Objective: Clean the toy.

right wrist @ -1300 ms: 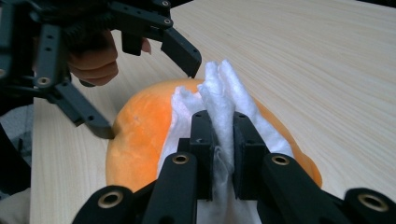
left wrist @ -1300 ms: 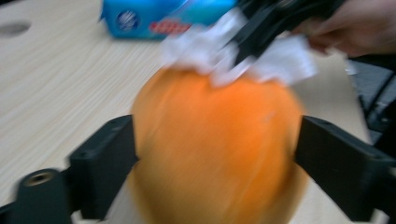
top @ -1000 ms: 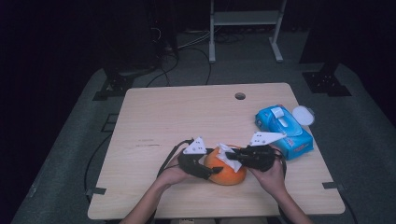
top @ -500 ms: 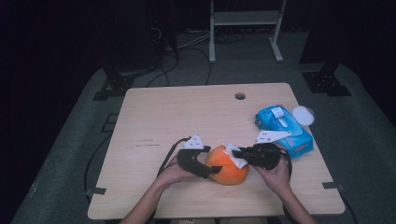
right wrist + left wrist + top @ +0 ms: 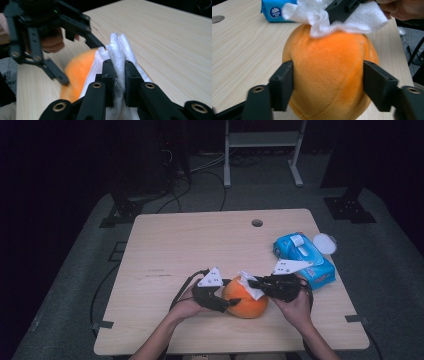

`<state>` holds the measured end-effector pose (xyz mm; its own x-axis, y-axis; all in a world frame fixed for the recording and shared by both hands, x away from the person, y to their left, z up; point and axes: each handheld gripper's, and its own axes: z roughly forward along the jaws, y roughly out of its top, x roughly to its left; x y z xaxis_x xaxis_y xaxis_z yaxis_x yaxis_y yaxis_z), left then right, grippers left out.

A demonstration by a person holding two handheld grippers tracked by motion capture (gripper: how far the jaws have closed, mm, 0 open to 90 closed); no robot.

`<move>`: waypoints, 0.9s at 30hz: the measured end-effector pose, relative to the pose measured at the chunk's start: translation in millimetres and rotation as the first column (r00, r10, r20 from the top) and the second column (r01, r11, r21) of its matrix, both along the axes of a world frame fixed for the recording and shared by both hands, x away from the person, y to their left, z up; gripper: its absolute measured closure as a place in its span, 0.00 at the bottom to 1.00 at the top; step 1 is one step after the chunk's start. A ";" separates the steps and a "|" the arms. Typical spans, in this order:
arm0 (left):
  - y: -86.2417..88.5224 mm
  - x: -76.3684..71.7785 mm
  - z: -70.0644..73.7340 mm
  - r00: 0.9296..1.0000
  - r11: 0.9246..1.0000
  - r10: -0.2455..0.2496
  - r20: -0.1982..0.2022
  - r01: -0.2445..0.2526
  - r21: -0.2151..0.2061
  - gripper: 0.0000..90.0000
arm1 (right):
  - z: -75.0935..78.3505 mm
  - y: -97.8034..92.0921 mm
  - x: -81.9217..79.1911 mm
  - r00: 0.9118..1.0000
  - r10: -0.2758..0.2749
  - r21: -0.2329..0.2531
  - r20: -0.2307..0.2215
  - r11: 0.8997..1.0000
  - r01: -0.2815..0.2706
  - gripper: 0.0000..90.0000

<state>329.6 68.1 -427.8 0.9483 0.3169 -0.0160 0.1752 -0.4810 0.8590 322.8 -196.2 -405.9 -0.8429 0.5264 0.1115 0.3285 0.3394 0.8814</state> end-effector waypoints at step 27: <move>-6.7 -5.7 0.7 0.999 1.000 0.014 -0.046 -0.014 0.009 0.34 | 3.3 -0.4 -10.2 1.000 0.016 0.000 0.011 1.000 -0.016 0.89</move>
<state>323.9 61.4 -427.1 0.9421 0.3304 -0.0569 0.2215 -0.4860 0.8454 312.6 -196.6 -402.6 -0.8524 0.5127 0.1023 0.3132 0.3441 0.8852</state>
